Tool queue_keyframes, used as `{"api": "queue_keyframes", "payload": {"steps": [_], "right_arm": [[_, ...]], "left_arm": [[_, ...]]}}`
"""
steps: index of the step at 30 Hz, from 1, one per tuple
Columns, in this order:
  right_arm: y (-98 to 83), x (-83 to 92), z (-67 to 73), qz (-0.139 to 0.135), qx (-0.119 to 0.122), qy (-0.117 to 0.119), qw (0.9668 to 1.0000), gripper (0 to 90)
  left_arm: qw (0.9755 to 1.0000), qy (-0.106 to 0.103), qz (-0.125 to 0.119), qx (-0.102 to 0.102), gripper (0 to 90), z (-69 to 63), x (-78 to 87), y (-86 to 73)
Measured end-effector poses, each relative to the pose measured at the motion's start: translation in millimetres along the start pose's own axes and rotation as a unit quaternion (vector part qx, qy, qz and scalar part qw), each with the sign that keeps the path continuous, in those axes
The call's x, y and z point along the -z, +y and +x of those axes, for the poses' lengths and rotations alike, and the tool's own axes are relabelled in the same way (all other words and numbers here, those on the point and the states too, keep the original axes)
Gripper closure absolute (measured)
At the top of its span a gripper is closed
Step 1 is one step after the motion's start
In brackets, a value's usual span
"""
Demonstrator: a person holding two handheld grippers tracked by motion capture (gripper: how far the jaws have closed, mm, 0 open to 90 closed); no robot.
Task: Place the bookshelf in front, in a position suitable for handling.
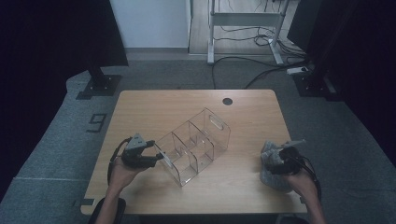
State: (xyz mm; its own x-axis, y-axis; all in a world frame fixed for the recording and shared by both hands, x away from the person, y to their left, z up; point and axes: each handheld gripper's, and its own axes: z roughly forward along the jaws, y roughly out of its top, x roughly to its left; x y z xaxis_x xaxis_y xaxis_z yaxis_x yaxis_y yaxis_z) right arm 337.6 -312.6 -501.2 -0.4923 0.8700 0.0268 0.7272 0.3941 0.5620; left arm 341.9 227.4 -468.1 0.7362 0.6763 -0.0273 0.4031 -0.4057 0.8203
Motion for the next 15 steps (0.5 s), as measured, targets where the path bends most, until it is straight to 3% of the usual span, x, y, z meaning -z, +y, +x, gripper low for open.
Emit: {"api": "queue_keyframes", "payload": {"steps": [10, 13, 15], "right_arm": [[-1.4, -3.1, -0.5, 0.000, -0.005, 0.003, 1.0000, 18.0], [-0.9, -2.9, 0.3, 0.000, -0.004, 0.004, 1.0000, 18.2], [-0.9, -2.8, 0.0, 0.000, -0.004, 0.003, 1.0000, 18.9]], "left_arm": [[1.0000, -0.002, -0.006, -0.004, 30.0, -5.7, -9.9, -0.1], [0.9999, 0.007, -0.003, -0.010, 34.7, -6.0, -7.9, 1.1], [1.0000, 0.001, -0.003, -0.009, 40.0, -5.0, -6.3, 1.0]]}}
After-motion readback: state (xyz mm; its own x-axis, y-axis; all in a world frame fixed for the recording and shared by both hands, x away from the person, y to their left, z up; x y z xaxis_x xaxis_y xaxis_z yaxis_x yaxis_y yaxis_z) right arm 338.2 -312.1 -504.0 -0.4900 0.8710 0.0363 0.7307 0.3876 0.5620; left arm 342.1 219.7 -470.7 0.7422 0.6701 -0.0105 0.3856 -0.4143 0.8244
